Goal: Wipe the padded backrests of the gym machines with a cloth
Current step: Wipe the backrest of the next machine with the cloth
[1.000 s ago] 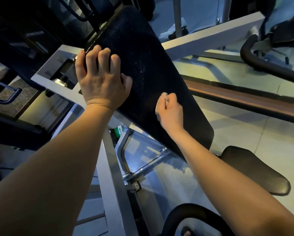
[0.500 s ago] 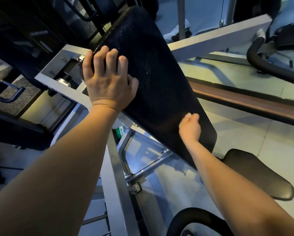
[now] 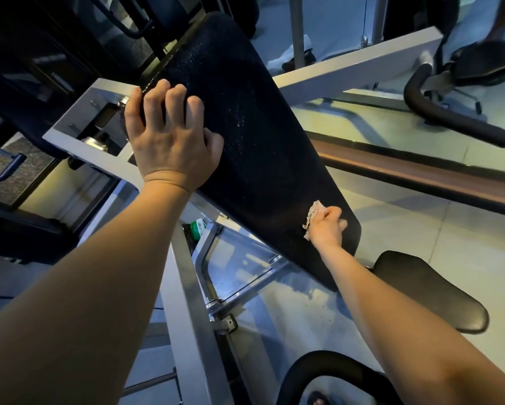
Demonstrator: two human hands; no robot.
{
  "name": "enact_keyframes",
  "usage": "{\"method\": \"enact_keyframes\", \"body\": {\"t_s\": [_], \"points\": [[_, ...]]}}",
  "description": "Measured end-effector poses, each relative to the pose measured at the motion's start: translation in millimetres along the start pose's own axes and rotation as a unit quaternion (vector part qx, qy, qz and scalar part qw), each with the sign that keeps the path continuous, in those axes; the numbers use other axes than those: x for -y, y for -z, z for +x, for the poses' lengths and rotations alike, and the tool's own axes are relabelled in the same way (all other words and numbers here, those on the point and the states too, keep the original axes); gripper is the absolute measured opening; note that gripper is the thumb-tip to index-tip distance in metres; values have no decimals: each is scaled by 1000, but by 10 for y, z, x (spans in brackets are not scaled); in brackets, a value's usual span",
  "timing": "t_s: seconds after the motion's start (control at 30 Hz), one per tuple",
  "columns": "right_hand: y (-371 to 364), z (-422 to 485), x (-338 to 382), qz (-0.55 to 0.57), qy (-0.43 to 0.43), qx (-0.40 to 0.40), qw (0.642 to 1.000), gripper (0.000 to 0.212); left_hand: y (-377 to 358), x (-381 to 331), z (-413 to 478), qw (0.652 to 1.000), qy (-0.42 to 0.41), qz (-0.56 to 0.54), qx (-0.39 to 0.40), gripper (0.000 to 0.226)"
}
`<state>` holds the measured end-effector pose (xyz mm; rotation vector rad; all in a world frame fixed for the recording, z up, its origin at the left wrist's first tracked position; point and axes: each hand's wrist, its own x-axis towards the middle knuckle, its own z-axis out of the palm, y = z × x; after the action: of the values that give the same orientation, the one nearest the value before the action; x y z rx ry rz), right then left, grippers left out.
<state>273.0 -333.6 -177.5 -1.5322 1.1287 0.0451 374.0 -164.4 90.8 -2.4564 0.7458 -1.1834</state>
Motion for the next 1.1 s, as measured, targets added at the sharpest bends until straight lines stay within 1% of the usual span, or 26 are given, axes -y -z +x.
{"method": "enact_keyframes", "body": {"t_s": [0.03,0.1,0.17,0.23,0.27,0.3,0.37,0.4,0.43,0.47,0.53,0.63,0.7,0.77,0.8,0.83,0.87,0.9,0.97,1.0,1.03,1.07,1.1], "points": [[-13,-19,13,-6,45,-15,999,31,4,0,0,1000,0,-1,2,34],[-50,-77,14,-3,104,-25,994,35,5,1,1,1000,-1,-4,4,34],[-78,-107,-32,1,141,-18,990,37,0,3,4,1000,0,-1,0,35],[-64,-69,-108,0,159,-10,987,33,-12,6,4,1000,-1,2,-7,35],[-37,-17,-132,10,145,-19,989,34,-19,6,5,1000,-2,2,-10,35],[-6,48,-140,29,112,-40,992,34,-25,6,4,1000,-2,2,-12,35],[13,170,-140,60,8,-79,995,34,-34,9,3,1000,-4,4,-19,35],[-2,199,-129,57,-35,-75,995,35,-39,11,2,1000,-5,4,-23,34],[-31,205,-112,48,-54,-56,996,35,-42,10,1,1000,-6,3,-25,34],[-71,198,-85,39,-57,-40,997,33,-46,8,-2,1000,-8,3,-26,34],[-125,126,33,20,-29,-42,999,27,-49,7,-2,1000,-9,6,-28,34],[-149,-87,326,1,76,-76,994,25,-46,2,0,1000,-7,4,-25,34],[-181,-351,571,8,198,-79,977,26,-46,1,-7,1000,-5,7,-23,34],[-201,-661,757,18,354,-44,934,22,-31,2,-7,1000,-1,4,-17,34],[-222,-742,785,12,415,-27,909,19,-17,3,-6,1000,1,1,-10,34],[-231,-762,788,-5,447,-25,894,17,-5,2,-5,1000,2,-3,-4,34],[-228,-697,741,-24,443,-37,896,15,3,-1,-4,1000,3,-7,-1,34],[-212,-602,654,-29,391,-46,919,17,8,-1,-4,1000,3,-10,-1,34],[-151,-410,413,-18,222,-56,973,28,1,2,-7,1000,2,-11,-3,34],[-128,-343,276,-16,151,-67,986,34,-3,4,-13,1000,2,-12,1,34],[-115,-313,179,-18,110,-75,991,37,-2,6,-16,1000,1,-12,5,34],[-118,-325,145,-18,97,-78,992,36,-2,6,-18,1000,0,-11,8,35],[-140,-368,182,-12,107,-77,991,33,-2,5,-15,1000,0,-9,9,35]]}}
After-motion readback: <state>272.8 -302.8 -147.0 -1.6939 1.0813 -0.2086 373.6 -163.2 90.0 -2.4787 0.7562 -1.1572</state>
